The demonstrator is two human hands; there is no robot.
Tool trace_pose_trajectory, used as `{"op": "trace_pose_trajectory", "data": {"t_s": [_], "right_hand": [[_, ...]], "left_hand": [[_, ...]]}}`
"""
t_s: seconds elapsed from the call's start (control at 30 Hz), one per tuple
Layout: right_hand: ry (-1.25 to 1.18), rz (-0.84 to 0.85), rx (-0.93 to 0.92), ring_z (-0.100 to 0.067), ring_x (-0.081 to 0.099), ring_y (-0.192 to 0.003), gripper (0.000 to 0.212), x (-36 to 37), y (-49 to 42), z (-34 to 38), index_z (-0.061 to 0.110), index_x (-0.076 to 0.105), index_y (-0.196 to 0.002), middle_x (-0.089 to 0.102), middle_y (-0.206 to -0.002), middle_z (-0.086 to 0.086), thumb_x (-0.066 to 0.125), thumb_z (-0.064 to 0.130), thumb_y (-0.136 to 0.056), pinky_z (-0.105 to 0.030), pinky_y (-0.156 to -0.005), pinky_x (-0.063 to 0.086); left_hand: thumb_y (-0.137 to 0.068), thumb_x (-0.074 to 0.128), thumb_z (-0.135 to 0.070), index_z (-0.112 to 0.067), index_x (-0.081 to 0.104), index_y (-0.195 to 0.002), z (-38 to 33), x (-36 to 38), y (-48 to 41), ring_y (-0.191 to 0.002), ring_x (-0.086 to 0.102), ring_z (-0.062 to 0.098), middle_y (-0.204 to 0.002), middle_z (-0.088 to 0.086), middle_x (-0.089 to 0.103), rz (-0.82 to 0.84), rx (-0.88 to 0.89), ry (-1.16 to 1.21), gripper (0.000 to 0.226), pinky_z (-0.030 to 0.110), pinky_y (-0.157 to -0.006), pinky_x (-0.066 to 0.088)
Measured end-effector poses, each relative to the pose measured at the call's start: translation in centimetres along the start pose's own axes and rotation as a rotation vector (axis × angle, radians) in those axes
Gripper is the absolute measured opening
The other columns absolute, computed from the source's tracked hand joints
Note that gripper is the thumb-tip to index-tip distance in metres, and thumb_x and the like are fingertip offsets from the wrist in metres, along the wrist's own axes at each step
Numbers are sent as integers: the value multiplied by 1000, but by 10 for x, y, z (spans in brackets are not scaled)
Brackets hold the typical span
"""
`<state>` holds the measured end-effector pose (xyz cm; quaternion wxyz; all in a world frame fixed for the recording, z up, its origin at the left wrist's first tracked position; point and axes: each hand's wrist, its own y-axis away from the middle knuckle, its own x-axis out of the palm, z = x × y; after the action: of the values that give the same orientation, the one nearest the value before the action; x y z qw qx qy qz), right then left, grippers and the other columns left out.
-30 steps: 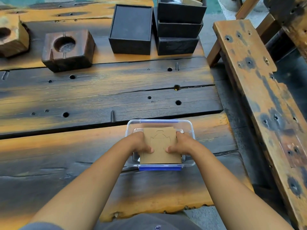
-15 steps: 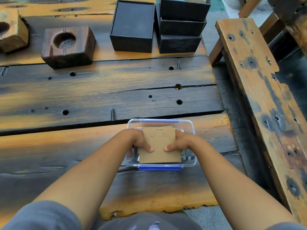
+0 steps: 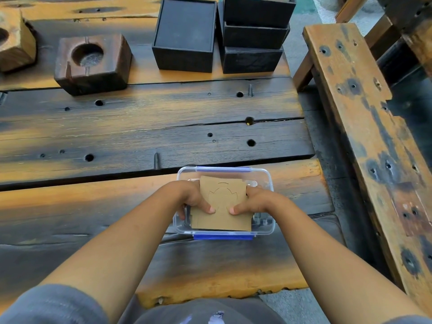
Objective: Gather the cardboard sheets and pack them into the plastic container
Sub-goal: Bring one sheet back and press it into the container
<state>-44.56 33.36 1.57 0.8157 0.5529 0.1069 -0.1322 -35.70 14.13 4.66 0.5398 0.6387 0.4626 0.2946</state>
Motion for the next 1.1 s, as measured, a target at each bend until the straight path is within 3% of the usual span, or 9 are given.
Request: {"op": "trace_pose_trajectory", "data": {"t_s": [0.2,0.33,0.5,0.63,0.8,0.93,1.1], "right_hand": [[-17,6,-3,-21,49,-127,85,0,-4,-1,30,45,-139,46,-147,0,83,51,-66,-34,-103,41],[58,-20,29,-26,38,-138,101,1,-7,-1,27,37,-146,31,-155,-6,82,58,-60,-45,-112,36],[44,-16,19,-25,39,-137,100,2,-8,-1,27,39,-144,29,-156,-6,82,59,-59,-44,-112,37],[45,-9,0,-25,29,-144,95,1,-9,-4,31,43,-141,30,-156,-6,82,59,-59,-46,-114,33],[79,-11,12,-25,44,-132,97,1,-8,-4,29,44,-141,28,-156,-6,82,60,-58,-43,-110,39],[94,-25,9,-26,39,-136,96,3,-7,-5,28,44,-141,25,-156,-6,81,61,-59,-43,-111,37],[122,-13,29,-25,48,-127,101,-1,-7,-2,19,46,-142,37,-148,-3,81,63,-58,-43,-107,42]], "left_hand": [[-73,86,-25,-20,40,-141,1,-2,-1,-132,47,36,-144,10,49,13,-6,-7,82,54,-97,52],[-74,85,-28,-19,38,-143,-1,5,-3,-132,47,37,-146,10,47,-35,3,-50,84,55,-95,53],[-75,84,-27,-10,42,-143,3,4,-6,-132,47,36,-145,13,49,-38,2,-28,82,56,-100,49],[-75,84,-28,-6,41,-141,4,5,-6,-131,47,36,-145,14,47,-53,-3,-43,82,52,-100,50],[-74,84,-31,-6,43,-140,5,6,-8,-129,49,35,-143,15,49,-39,-9,-54,81,50,-101,50],[-73,85,-31,-9,43,-141,8,7,-11,-131,48,34,-144,13,50,-29,7,-29,84,49,-106,46],[-71,86,-36,-9,44,-140,6,3,-9,-130,49,34,-142,13,51,2,10,-57,85,51,-105,46]]}}
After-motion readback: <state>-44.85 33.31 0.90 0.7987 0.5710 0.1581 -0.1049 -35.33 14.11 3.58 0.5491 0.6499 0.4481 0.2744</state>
